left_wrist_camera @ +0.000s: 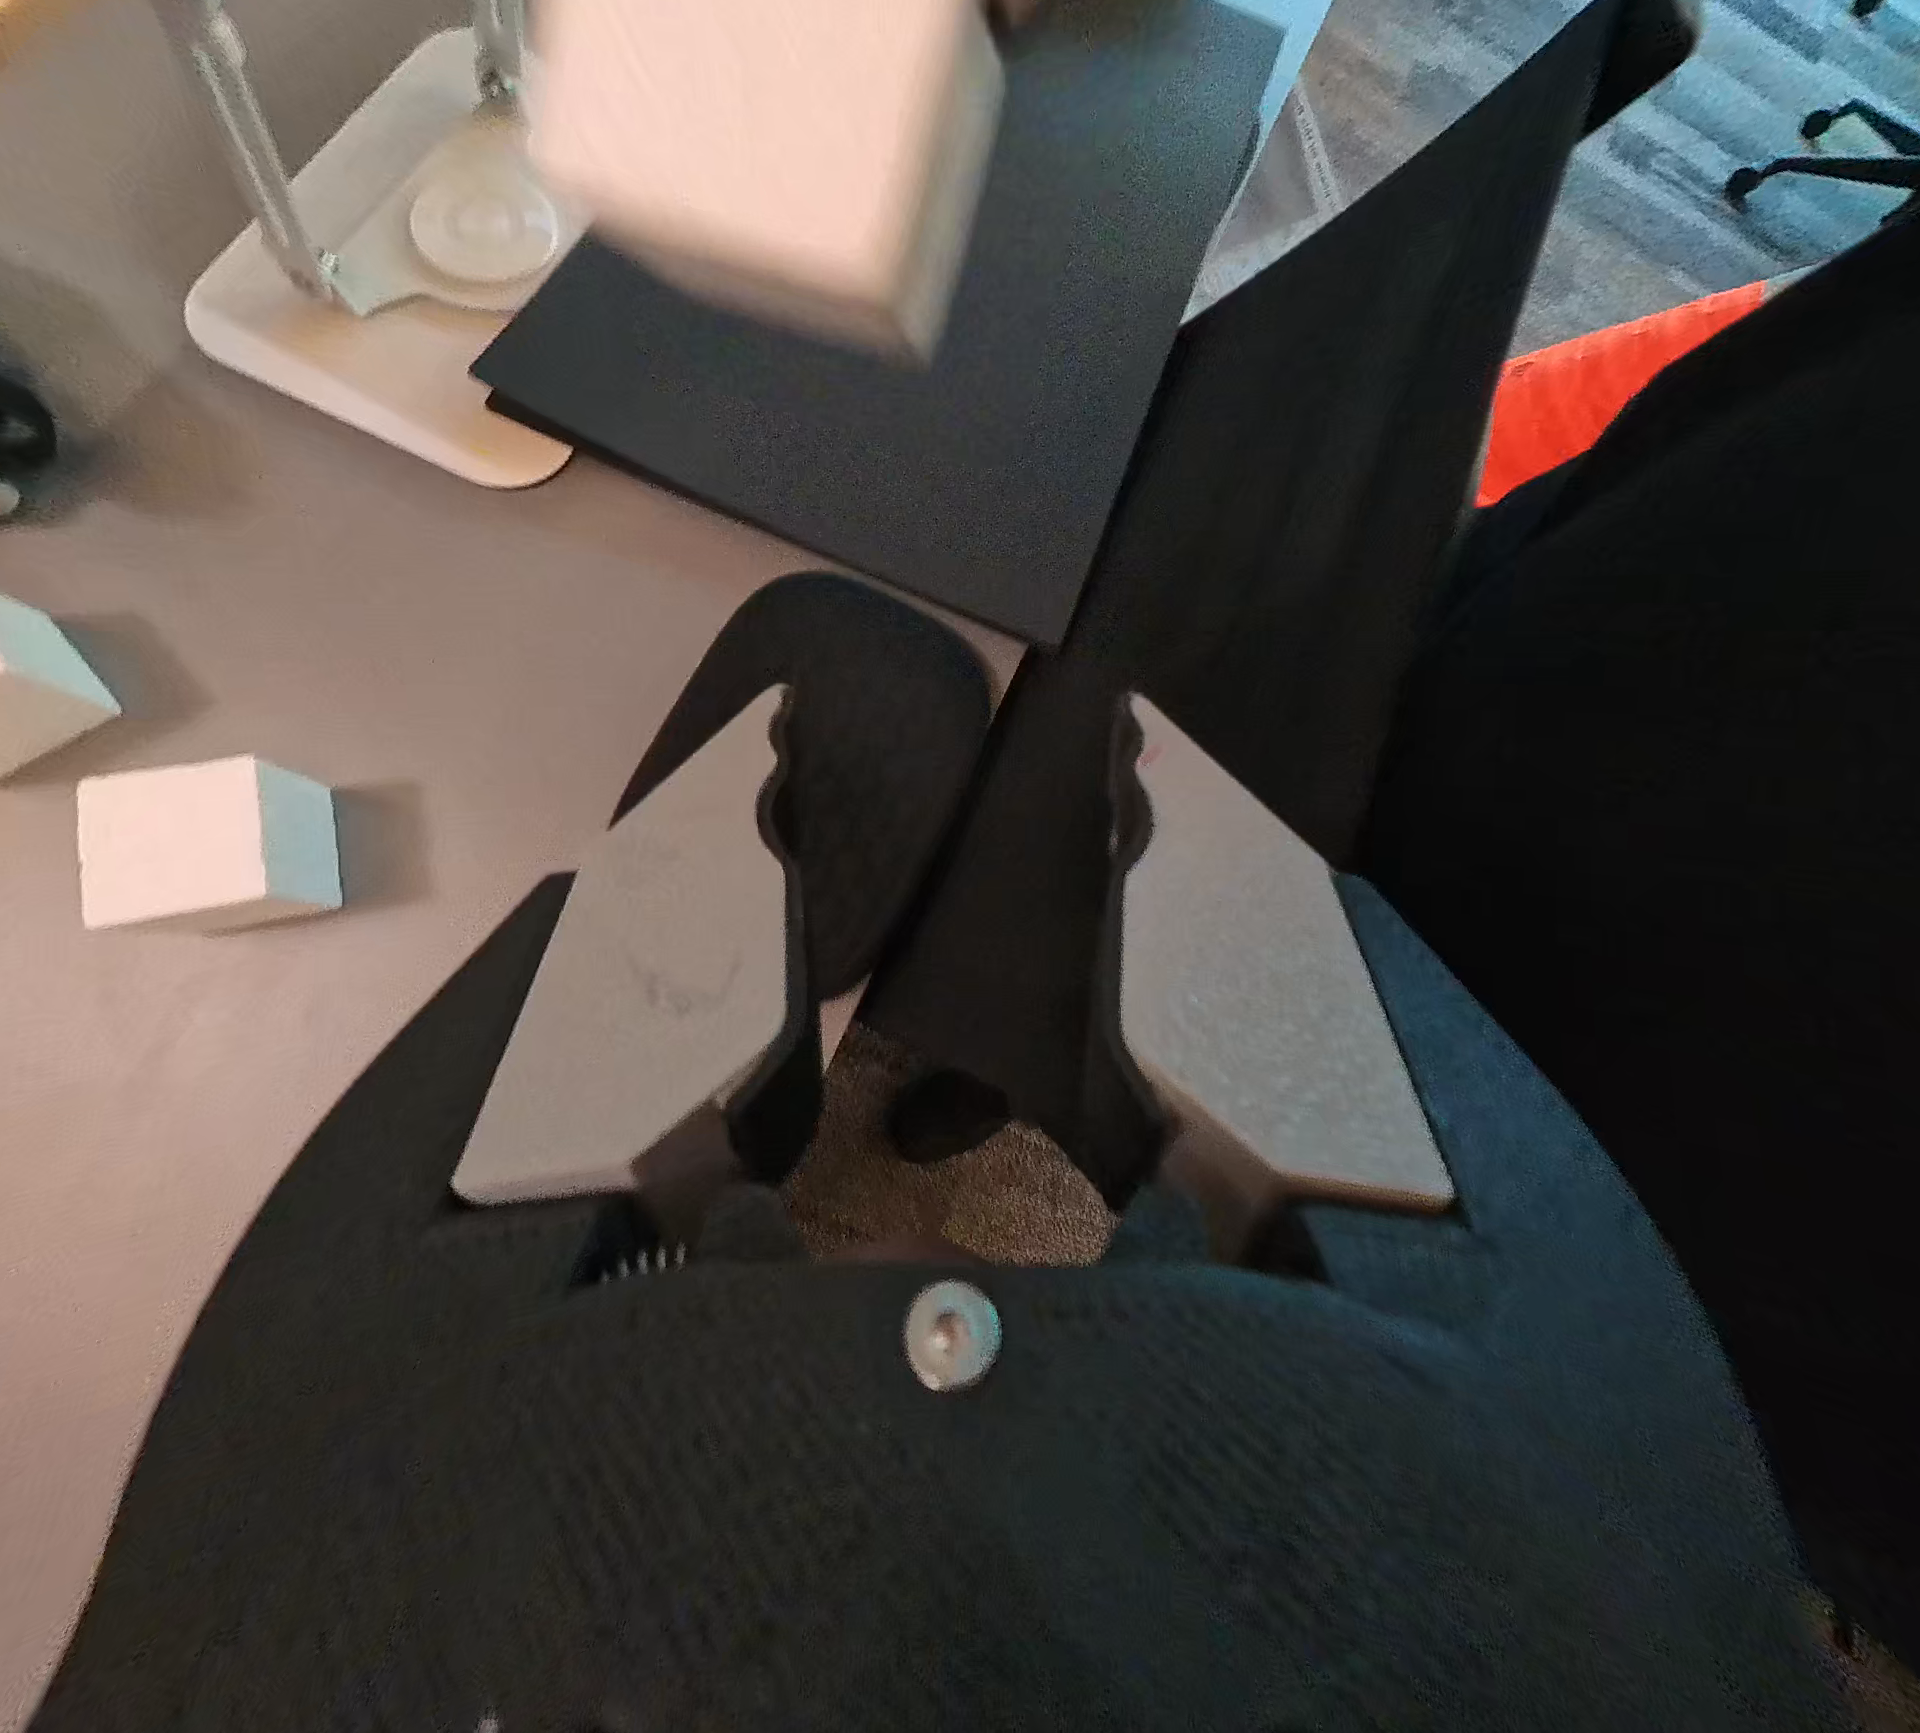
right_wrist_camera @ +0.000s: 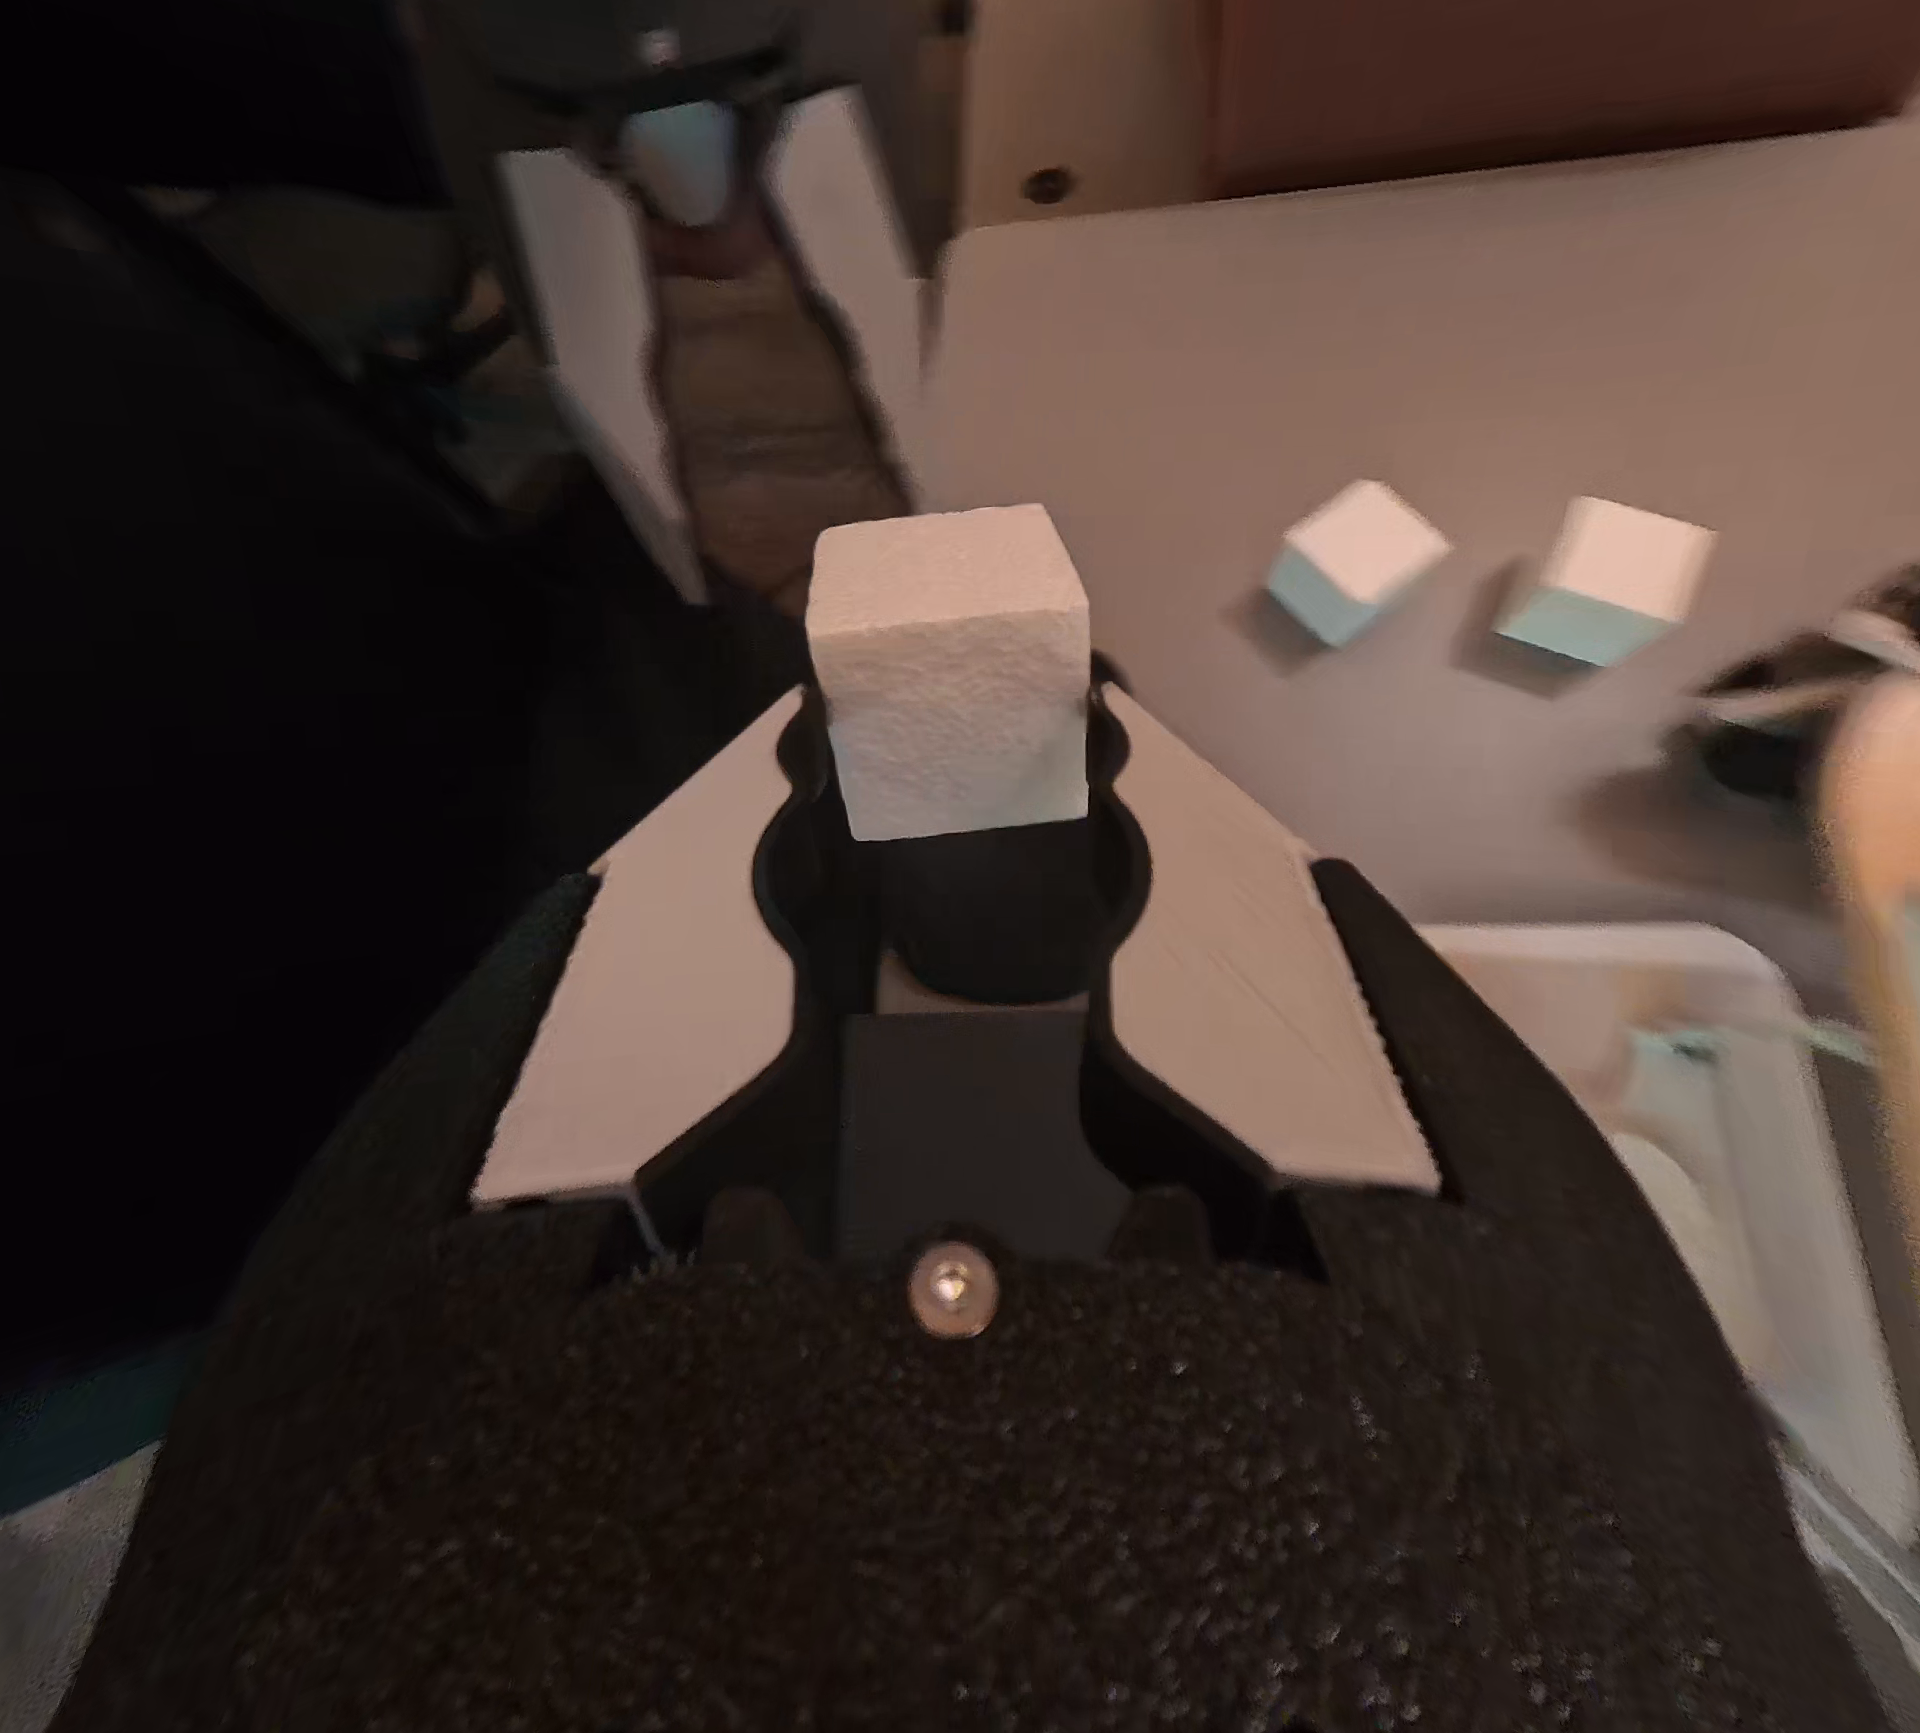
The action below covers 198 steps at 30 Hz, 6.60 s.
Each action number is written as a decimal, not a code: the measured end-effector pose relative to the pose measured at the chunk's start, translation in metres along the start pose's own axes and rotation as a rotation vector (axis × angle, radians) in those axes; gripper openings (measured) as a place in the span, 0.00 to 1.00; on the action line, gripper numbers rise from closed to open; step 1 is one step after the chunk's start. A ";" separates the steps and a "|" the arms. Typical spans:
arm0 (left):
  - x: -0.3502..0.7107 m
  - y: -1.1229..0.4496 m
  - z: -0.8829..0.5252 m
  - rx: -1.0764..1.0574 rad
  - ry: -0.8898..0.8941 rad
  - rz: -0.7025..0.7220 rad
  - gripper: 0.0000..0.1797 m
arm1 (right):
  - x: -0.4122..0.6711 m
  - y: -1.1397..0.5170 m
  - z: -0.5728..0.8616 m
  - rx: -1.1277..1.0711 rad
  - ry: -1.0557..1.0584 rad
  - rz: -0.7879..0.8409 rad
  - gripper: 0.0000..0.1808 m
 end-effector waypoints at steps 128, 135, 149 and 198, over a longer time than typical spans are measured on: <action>-0.054 -0.005 -0.026 0.123 -0.001 -0.110 0.27 | 0.058 0.164 0.189 -0.633 -0.242 0.460 0.28; -0.059 0.001 -0.024 0.154 0.014 -0.063 0.27 | 0.053 0.163 0.184 -0.637 -0.248 0.457 0.28; -0.064 0.001 -0.028 0.156 0.013 -0.062 0.27 | 0.054 0.170 0.168 -0.686 -0.192 0.452 0.28; -0.069 -0.001 -0.040 0.178 0.151 -0.029 0.26 | 0.026 0.129 0.226 -0.705 -0.215 0.369 0.28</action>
Point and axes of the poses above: each gripper's, where its closed fingertips meet, y back along the fingers, x out of its top, z = x × y across the jaws, the point moved 5 cm from there along y, back along the fingers, and after that the axes turned 4 degrees about -x, right-handed, at the moved point
